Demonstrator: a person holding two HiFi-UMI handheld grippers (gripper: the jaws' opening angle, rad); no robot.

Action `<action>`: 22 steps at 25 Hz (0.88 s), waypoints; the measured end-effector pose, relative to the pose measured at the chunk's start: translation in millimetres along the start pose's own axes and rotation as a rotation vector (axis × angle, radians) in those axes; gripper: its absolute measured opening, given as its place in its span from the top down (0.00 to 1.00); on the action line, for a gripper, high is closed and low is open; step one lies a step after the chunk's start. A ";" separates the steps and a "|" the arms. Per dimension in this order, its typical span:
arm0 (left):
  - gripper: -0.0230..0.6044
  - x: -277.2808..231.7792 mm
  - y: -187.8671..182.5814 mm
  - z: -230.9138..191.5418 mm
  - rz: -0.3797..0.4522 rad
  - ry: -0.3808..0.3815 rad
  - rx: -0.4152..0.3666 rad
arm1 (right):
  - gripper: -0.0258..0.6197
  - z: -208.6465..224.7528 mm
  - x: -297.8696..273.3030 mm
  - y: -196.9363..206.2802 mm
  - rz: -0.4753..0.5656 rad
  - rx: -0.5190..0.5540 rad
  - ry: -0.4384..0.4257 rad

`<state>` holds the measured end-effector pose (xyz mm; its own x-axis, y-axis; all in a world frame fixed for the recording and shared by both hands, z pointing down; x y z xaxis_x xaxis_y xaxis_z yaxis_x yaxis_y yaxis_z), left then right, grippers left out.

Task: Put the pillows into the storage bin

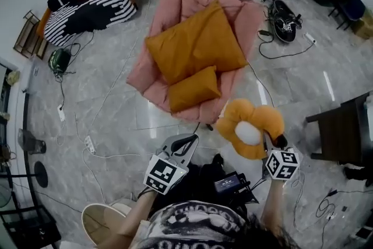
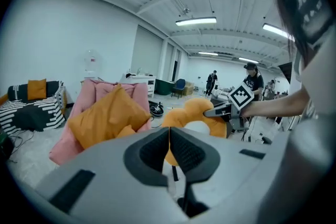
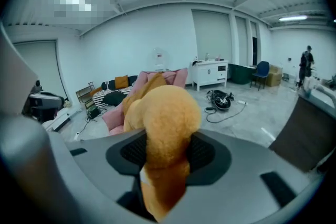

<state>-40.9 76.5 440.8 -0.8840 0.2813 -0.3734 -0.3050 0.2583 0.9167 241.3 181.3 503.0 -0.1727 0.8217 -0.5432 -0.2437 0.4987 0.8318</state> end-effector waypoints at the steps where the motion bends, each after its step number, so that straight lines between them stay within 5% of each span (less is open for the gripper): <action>1: 0.94 -10.2 -0.7 8.9 -0.013 0.013 -0.008 | 0.66 16.4 5.1 11.6 -0.019 -0.016 0.019; 10: 0.94 -97.1 -4.5 85.2 -0.092 0.115 -0.042 | 0.66 142.2 18.0 133.0 -0.242 -0.127 0.165; 22: 0.94 -171.8 0.2 148.1 -0.173 0.219 -0.110 | 0.63 222.5 -21.5 271.4 -0.436 -0.428 0.178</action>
<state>163.4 165.1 484.1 -0.8673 0.0327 -0.4968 -0.4838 0.1804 0.8564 391.2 360.4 765.8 -0.1184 0.4910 -0.8631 -0.6807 0.5927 0.4305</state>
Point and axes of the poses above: the fingertips, and each gripper's own axes: x backward along the fingers, z to its right, y out of its underside, the point moved 3 cm from there along x, backward along the fingers, and after that the axes turned 4 degrees about z, right-handed, at the moved point
